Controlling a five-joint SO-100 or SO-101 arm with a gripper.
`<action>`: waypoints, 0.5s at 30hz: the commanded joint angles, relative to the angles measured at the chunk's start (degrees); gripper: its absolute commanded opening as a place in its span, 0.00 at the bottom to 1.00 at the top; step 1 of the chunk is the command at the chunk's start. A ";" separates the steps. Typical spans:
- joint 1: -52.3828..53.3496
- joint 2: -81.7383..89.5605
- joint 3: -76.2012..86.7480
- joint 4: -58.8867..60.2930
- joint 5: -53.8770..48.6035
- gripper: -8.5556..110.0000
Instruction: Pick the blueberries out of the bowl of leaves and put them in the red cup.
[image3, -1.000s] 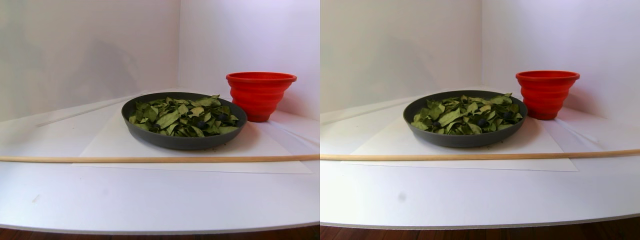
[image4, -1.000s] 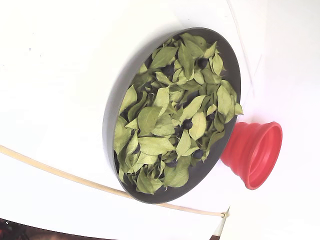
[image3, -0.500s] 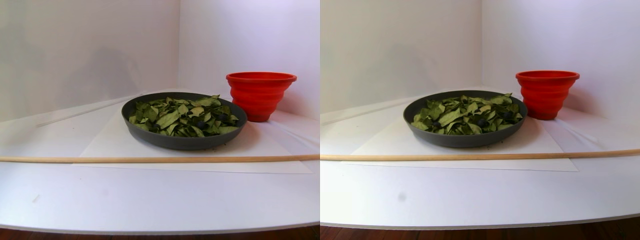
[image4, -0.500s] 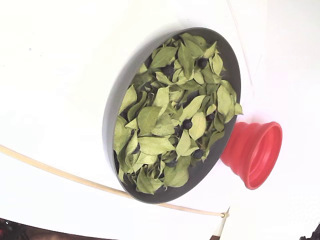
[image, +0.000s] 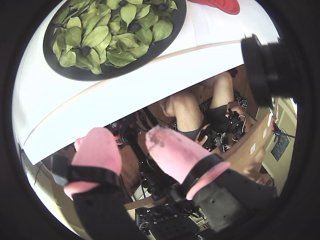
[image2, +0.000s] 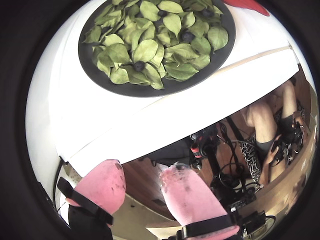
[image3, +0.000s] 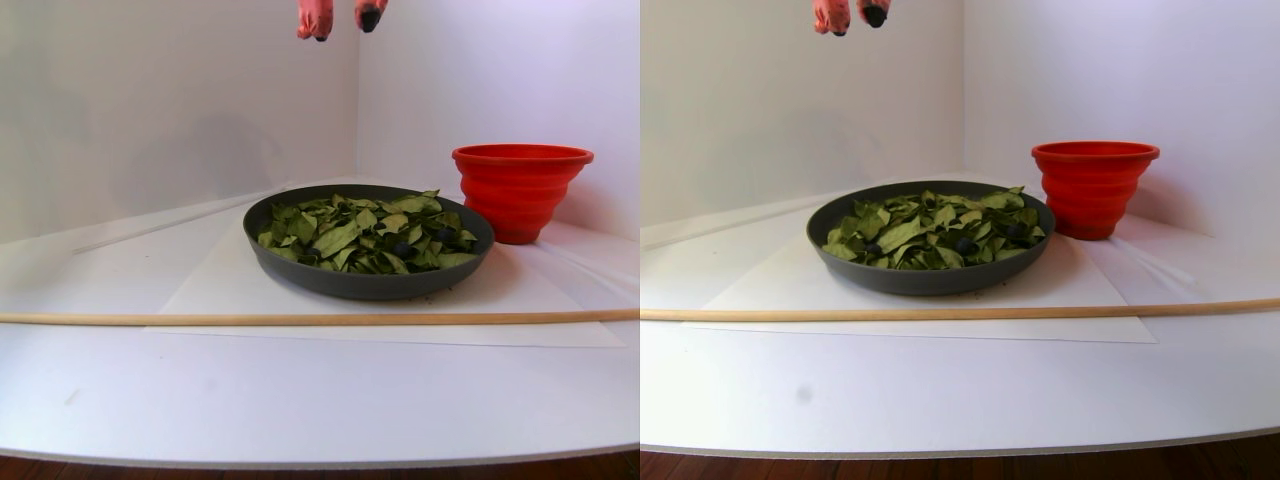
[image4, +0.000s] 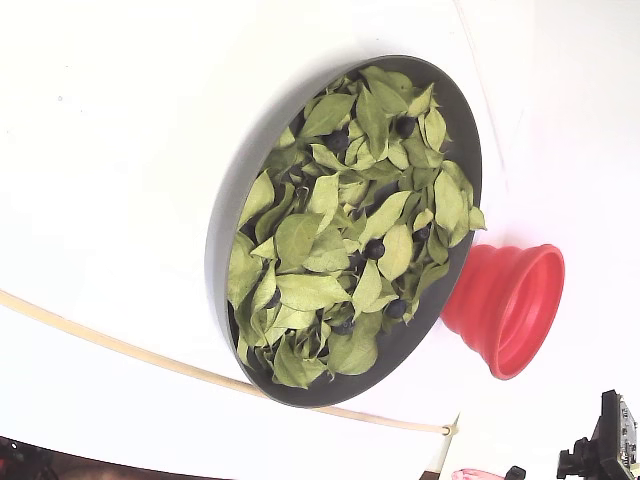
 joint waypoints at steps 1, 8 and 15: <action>0.53 -0.09 -0.09 -2.64 -0.97 0.19; 0.09 -1.67 1.93 -6.94 -2.46 0.19; -0.62 -3.08 4.22 -11.07 -3.34 0.19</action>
